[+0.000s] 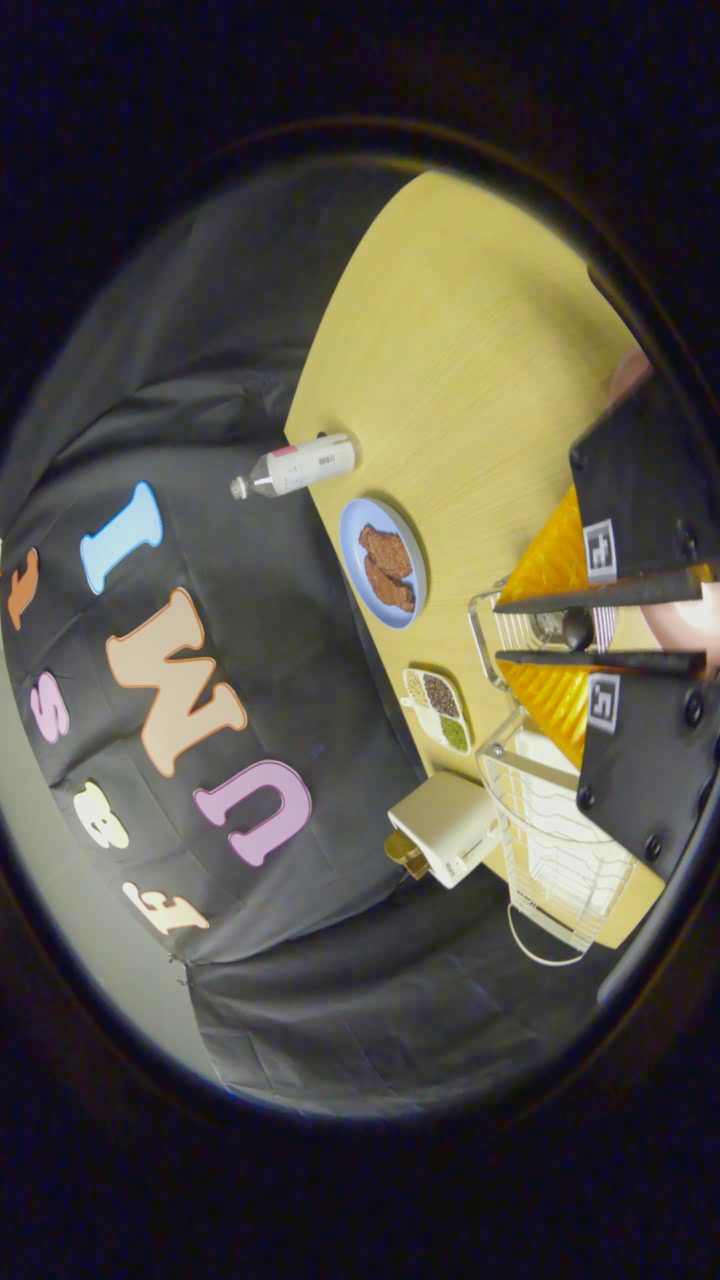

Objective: Take the plate from the dish rack, then take the spoon from the basket and place it into the plate.

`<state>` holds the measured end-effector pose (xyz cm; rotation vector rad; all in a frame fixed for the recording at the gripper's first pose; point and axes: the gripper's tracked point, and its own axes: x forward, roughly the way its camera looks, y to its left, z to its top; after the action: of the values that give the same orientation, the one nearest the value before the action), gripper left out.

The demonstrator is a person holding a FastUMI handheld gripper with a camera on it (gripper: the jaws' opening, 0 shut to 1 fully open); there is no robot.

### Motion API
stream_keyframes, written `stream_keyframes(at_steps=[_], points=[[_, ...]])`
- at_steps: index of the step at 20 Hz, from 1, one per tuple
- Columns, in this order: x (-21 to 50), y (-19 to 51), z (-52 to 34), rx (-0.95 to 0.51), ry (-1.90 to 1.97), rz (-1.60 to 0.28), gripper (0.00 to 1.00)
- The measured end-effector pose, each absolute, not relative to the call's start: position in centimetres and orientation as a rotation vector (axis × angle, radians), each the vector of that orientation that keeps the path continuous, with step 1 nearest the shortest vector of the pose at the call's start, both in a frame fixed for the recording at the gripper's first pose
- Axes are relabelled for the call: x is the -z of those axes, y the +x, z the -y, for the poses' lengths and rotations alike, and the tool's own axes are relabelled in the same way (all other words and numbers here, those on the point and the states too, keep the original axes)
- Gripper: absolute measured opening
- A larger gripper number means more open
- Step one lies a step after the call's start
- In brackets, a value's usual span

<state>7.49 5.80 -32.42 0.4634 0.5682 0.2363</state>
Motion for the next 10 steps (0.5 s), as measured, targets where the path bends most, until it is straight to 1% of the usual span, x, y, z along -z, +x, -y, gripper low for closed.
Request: stream_keyframes(at_steps=[3,10], points=[[31.1,7.2,-5.7,-0.249,0.419,-0.579,0.13],[26.7,8.2,-5.7,-0.248,0.307,-0.552,0.13]])
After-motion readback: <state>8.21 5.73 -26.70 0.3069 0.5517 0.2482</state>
